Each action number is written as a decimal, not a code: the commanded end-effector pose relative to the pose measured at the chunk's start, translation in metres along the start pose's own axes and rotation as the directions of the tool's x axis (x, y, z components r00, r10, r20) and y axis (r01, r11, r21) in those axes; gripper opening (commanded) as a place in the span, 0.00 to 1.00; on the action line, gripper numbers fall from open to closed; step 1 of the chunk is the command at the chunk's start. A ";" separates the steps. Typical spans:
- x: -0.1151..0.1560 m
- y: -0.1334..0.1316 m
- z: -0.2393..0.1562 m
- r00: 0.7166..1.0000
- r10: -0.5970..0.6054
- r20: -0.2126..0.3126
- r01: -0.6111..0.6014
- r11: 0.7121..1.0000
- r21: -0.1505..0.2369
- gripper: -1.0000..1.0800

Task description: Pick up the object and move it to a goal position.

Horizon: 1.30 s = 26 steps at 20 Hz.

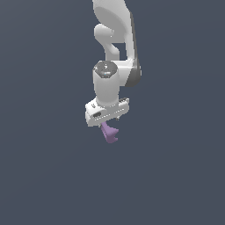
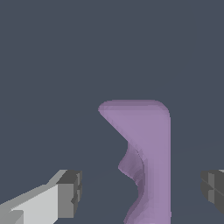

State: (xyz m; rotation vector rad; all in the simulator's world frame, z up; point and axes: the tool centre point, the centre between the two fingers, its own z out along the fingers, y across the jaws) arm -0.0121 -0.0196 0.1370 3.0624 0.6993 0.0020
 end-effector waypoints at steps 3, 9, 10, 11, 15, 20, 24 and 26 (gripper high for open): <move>-0.001 -0.001 0.019 1.000 -0.002 0.001 0.002 1.000 0.001 0.96; -0.001 -0.001 0.043 1.000 -0.004 0.001 0.004 1.000 0.001 0.96; -0.001 -0.001 0.044 1.000 -0.004 0.001 0.004 1.000 0.001 0.96; -0.001 0.000 0.045 1.000 -0.004 0.001 0.004 1.000 0.001 0.96; -0.001 0.000 0.045 1.000 -0.004 0.001 0.004 1.000 0.001 0.00; -0.001 0.000 0.045 1.000 -0.004 0.001 0.004 1.000 0.001 0.00; -0.001 -0.001 0.045 1.000 -0.004 0.002 0.004 1.000 0.001 0.00; -0.001 -0.001 0.043 1.000 -0.004 0.002 0.004 1.000 0.001 0.00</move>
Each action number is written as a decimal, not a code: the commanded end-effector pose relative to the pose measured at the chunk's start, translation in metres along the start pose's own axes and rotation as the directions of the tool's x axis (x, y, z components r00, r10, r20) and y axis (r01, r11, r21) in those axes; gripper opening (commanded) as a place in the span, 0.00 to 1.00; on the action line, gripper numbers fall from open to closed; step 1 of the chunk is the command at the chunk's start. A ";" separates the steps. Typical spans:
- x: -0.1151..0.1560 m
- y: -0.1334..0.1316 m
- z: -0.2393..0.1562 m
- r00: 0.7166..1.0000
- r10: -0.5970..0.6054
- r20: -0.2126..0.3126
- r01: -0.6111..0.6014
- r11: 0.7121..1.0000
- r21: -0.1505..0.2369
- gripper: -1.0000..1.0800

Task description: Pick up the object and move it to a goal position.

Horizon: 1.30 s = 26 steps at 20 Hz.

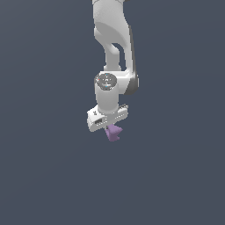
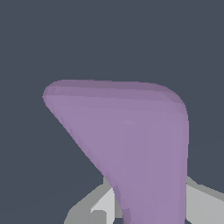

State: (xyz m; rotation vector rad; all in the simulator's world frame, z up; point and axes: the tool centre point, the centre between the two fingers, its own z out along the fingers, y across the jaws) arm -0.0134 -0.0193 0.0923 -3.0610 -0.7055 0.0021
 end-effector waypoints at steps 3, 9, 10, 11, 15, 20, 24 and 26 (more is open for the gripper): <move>-0.001 -0.003 -0.008 1.000 0.000 -0.001 0.000 1.000 0.000 0.00; -0.003 -0.014 -0.034 1.000 0.000 -0.001 0.000 1.000 -0.001 0.00; -0.004 -0.017 -0.040 1.000 0.000 -0.001 0.000 1.000 -0.001 0.00; -0.005 -0.019 -0.047 1.000 0.000 -0.001 0.000 1.000 -0.001 0.00; -0.008 -0.033 -0.080 1.000 0.000 0.000 0.000 1.000 -0.001 0.00; -0.014 -0.054 -0.131 1.000 -0.001 0.000 0.001 1.000 -0.002 0.00; -0.018 -0.073 -0.177 1.000 -0.001 0.000 0.001 1.000 -0.002 0.00; -0.021 -0.082 -0.200 1.000 -0.001 0.000 0.001 1.000 -0.002 0.00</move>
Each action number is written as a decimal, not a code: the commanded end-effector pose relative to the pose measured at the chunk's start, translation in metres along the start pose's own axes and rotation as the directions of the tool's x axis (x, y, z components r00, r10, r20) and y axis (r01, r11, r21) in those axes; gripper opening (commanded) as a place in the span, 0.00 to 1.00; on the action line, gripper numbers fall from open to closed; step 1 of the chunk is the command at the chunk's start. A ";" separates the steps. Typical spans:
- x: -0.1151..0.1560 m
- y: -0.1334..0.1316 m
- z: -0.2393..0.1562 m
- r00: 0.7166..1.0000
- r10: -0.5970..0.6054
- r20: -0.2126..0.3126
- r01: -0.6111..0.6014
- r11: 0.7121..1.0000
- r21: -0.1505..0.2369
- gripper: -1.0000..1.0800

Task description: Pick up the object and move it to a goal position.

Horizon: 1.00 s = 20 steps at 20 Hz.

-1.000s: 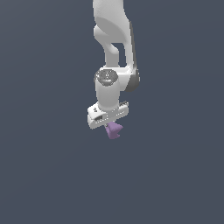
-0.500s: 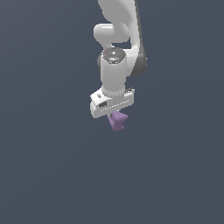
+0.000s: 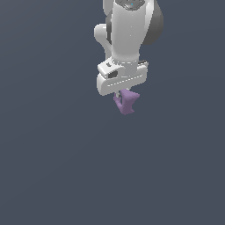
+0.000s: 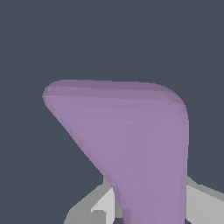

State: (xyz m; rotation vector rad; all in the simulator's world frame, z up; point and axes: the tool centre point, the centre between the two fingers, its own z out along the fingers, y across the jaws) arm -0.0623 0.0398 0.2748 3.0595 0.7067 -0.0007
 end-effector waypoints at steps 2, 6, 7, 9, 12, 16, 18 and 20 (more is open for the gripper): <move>-0.004 -0.016 -0.040 1.000 0.000 0.000 0.000 1.000 0.000 0.00; -0.008 -0.034 -0.083 1.000 0.000 0.000 0.000 1.000 0.000 0.00; -0.009 -0.038 -0.094 1.000 0.000 0.000 0.000 1.000 0.000 0.00; -0.011 -0.046 -0.115 1.000 0.000 0.000 0.000 1.000 0.000 0.00; -0.013 -0.058 -0.146 1.000 0.000 0.000 0.000 1.000 0.000 0.00; -0.015 -0.073 -0.183 1.000 0.000 0.000 0.000 1.000 0.000 0.00; -0.016 -0.078 -0.199 1.000 0.000 0.000 0.000 1.000 0.000 0.00; -0.016 -0.084 -0.212 1.000 0.000 0.000 0.000 1.000 0.000 0.00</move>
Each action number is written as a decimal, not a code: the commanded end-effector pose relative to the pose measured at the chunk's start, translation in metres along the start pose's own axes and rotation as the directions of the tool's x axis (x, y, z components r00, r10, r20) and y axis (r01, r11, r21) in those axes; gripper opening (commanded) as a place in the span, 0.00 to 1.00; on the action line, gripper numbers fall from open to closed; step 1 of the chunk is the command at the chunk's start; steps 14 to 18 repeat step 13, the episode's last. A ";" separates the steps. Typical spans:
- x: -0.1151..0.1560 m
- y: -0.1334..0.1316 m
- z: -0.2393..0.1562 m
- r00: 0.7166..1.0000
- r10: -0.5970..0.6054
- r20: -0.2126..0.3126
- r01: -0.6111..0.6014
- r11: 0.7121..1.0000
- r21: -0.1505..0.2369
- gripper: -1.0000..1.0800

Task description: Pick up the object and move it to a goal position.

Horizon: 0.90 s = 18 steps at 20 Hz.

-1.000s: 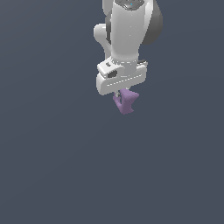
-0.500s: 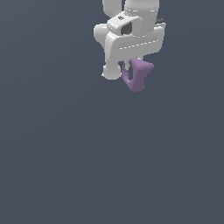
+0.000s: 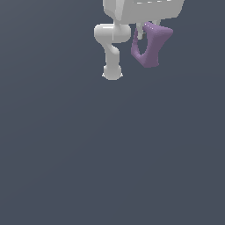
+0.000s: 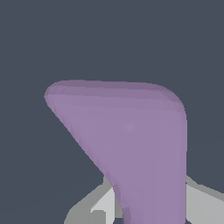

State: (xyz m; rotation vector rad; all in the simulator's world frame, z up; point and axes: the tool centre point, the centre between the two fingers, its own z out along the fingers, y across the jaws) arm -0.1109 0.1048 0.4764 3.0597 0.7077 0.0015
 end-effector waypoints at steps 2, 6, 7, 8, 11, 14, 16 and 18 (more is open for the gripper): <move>-0.001 -0.008 -0.022 1.000 0.001 0.001 -0.001 1.000 0.001 0.00; -0.001 -0.014 -0.038 1.000 0.001 0.001 -0.001 1.000 0.001 0.00; -0.001 -0.015 -0.041 1.000 0.001 0.001 -0.001 1.000 0.001 0.00; -0.001 -0.016 -0.043 1.000 0.001 0.001 -0.001 1.000 0.001 0.00; -0.001 -0.018 -0.048 1.000 0.001 0.001 -0.001 1.000 0.001 0.00; -0.001 -0.018 -0.049 1.000 0.001 0.001 -0.001 1.000 0.001 0.00; -0.001 -0.018 -0.049 1.000 0.001 0.001 -0.001 1.000 0.001 0.00; -0.001 -0.018 -0.049 1.000 0.001 0.001 -0.001 1.000 0.001 0.00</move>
